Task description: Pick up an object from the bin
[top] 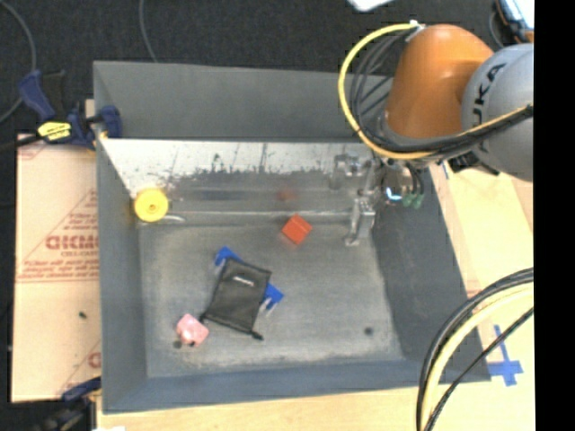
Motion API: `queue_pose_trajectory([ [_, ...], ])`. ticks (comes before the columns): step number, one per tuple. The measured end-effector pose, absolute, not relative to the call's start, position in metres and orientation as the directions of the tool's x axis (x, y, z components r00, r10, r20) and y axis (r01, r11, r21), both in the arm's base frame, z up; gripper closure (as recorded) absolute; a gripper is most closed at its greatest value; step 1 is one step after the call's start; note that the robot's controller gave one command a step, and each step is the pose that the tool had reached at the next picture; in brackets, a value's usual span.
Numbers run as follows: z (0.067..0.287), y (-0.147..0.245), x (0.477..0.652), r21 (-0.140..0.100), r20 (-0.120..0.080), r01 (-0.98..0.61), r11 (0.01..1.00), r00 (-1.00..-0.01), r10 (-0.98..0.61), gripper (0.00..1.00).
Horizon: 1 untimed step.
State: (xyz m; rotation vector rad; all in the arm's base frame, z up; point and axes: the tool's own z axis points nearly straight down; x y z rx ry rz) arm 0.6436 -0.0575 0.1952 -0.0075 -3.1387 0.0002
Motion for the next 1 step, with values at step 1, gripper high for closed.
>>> queue_pose_trajectory([
  [1,0.2005,-0.0577,0.6447,-0.002,-0.005,0.004,1.0,-1.0,0.004,0.0],
])
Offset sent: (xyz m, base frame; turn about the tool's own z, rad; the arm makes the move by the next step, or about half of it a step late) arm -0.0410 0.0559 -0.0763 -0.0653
